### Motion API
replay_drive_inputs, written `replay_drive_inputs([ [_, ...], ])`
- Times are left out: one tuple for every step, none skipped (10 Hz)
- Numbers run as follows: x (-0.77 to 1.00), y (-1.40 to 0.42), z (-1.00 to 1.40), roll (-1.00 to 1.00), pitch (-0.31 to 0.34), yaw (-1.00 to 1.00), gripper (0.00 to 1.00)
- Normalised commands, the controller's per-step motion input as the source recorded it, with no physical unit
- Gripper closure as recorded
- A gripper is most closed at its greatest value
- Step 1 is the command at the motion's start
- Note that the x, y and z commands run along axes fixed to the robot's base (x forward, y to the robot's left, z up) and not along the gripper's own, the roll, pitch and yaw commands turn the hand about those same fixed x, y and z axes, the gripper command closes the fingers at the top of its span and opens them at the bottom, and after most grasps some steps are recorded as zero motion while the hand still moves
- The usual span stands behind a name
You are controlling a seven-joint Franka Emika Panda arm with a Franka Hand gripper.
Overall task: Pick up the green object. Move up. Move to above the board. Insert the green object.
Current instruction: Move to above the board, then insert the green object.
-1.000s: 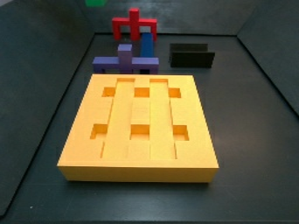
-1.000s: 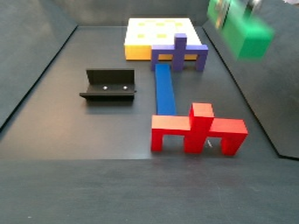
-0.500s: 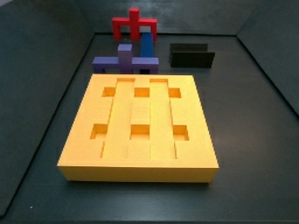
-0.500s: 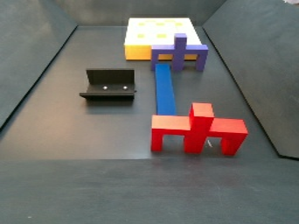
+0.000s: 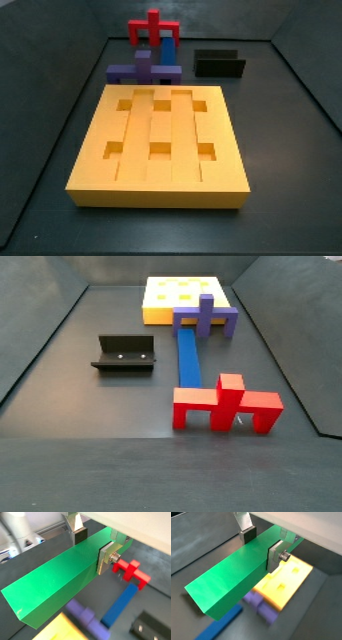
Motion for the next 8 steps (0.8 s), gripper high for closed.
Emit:
replay_drive_inputs([
  [0.65, -1.40, 0.20, -0.01, 0.146, 0.01, 1.00],
  [0.66, -1.40, 0.20, 0.02, 0.132, 0.01, 1.00],
  [0.70, -1.40, 0.21, 0.03, 0.149, 0.01, 1.00],
  [0.45, -0.82, 0.13, 0.05, 0.161, 0.01, 1.00],
  [0.23, -0.31, 0.06, 0.05, 0.160, 0.01, 1.00],
  [0.15, -0.20, 0.05, 0.03, 0.118, 0.00, 1.00],
  [0.05, 0.00, 0.00, 0.00, 0.000, 0.00, 1.00],
  [0.01, 0.00, -0.07, -0.04, -0.006, 0.00, 1.00],
])
